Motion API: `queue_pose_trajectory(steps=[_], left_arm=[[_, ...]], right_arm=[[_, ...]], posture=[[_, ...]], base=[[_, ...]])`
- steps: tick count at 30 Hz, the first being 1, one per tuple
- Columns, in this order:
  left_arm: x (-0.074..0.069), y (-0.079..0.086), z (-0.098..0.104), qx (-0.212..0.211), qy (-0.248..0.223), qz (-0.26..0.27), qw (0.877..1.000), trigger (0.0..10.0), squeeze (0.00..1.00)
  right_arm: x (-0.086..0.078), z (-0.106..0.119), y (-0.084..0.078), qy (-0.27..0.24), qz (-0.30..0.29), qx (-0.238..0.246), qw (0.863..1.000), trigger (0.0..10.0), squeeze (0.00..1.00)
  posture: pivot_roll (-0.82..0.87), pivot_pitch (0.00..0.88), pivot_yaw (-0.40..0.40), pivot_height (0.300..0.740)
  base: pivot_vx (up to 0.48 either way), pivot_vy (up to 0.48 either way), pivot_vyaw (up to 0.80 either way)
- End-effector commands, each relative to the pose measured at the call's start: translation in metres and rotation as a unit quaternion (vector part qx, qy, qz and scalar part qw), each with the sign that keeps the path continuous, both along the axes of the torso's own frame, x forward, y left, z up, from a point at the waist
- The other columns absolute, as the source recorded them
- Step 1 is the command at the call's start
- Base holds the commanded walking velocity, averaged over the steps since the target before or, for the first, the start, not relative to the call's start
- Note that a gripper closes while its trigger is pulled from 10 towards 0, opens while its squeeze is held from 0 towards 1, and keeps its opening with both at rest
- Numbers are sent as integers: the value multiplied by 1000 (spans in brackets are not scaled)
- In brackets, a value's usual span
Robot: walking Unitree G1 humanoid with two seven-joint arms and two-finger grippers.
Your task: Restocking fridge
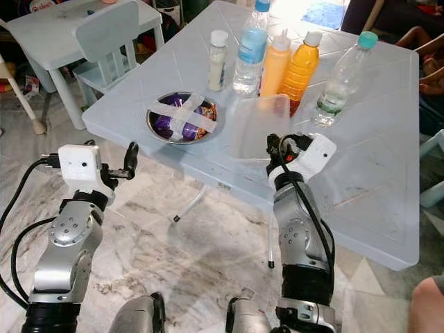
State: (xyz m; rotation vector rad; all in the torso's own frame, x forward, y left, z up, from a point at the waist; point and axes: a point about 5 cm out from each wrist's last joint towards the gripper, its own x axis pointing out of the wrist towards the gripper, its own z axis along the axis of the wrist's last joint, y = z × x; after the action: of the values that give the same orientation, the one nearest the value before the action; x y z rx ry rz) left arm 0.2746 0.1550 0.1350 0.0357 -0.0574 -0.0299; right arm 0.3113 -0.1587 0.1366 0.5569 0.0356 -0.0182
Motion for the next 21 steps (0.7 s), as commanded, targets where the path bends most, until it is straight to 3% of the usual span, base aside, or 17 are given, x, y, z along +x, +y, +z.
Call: queue_pose_trajectory(steps=[1,3,5,9,19,20,21], left_arm=[[1,-1,-1,-1,3,-2,1000,10000,0],[2,-2,-1,-2,4,-4,1000,10000,0],[3,-2,-1,-4,5,-5,1000,10000,0],[4,-5,-2,-5,5,-8,1000,10000,0],[6,-8,-1,-7,3,-12,1000,10000,0],[6,-8,-1,-7,4,-13,1000,10000,0],[6,-10,-1,-7,4,-16,1000,10000,0]], right_arm=[[-4,-11,-5,26,-12,-40,999,10000,0],[-5,-9,-4,5,-3,-113,994,10000,0],[-5,-6,-3,-10,3,-138,990,10000,0],[-8,-5,-5,-16,2,-114,993,10000,0],[-8,-10,-10,-12,-18,-112,993,10000,0],[-8,-10,-10,-12,-17,-111,994,8235,0],[-8,-10,-9,-12,-15,-104,994,7529,0]], posture=[[-20,103,-39,740],[-26,99,-38,740],[-29,99,-38,740],[-33,98,-37,740],[-34,93,-32,740],[-34,92,-30,740],[-33,92,-29,740]], base=[[0,0,0],[0,0,0],[-279,0,0],[-285,0,0],[-286,0,0],[-285,0,0],[-285,0,0]])
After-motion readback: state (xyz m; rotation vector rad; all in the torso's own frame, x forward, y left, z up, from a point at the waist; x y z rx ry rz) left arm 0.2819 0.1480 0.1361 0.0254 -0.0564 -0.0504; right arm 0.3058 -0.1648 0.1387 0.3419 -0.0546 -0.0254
